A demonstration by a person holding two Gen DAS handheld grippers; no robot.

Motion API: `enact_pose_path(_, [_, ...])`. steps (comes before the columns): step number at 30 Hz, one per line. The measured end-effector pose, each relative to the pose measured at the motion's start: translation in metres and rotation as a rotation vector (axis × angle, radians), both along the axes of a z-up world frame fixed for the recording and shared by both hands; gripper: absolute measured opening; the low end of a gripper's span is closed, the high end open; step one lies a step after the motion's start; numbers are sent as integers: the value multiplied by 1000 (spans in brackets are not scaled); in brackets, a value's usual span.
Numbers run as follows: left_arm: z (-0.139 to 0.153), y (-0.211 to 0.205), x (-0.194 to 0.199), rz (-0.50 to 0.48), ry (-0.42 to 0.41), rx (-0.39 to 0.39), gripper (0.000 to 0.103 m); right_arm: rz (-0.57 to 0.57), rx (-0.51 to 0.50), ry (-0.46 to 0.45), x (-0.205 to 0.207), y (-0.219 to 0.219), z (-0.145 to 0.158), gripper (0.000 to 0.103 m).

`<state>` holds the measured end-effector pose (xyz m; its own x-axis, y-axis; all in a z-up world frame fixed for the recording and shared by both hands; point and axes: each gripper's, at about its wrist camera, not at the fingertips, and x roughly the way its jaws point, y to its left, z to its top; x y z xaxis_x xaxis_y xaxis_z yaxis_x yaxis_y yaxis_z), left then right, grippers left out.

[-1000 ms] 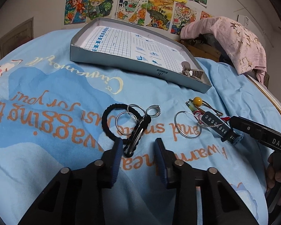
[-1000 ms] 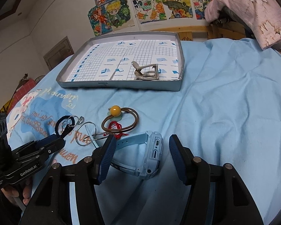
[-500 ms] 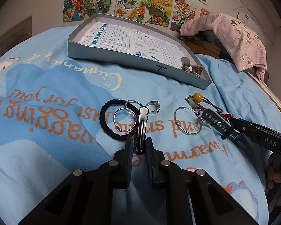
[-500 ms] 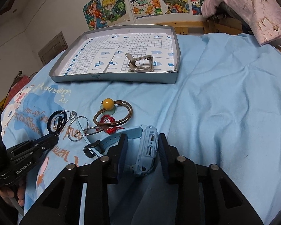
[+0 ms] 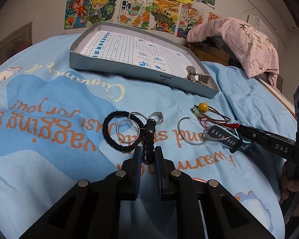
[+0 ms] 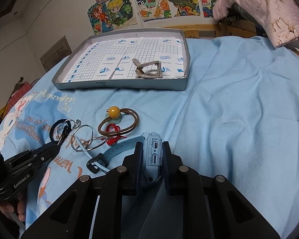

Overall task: Organize jewelry
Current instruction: 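Lift the blue watch with the right tool while the left tool lifts the black keychain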

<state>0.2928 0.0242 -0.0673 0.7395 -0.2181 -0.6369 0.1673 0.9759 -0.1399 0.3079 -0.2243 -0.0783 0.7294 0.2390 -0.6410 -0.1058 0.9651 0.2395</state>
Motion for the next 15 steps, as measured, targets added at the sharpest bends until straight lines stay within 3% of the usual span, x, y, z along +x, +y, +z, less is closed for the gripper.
enact_pose_path(15, [-3, -5, 2, -28, 35, 7, 13, -1, -2, -72, -7, -2, 13, 15])
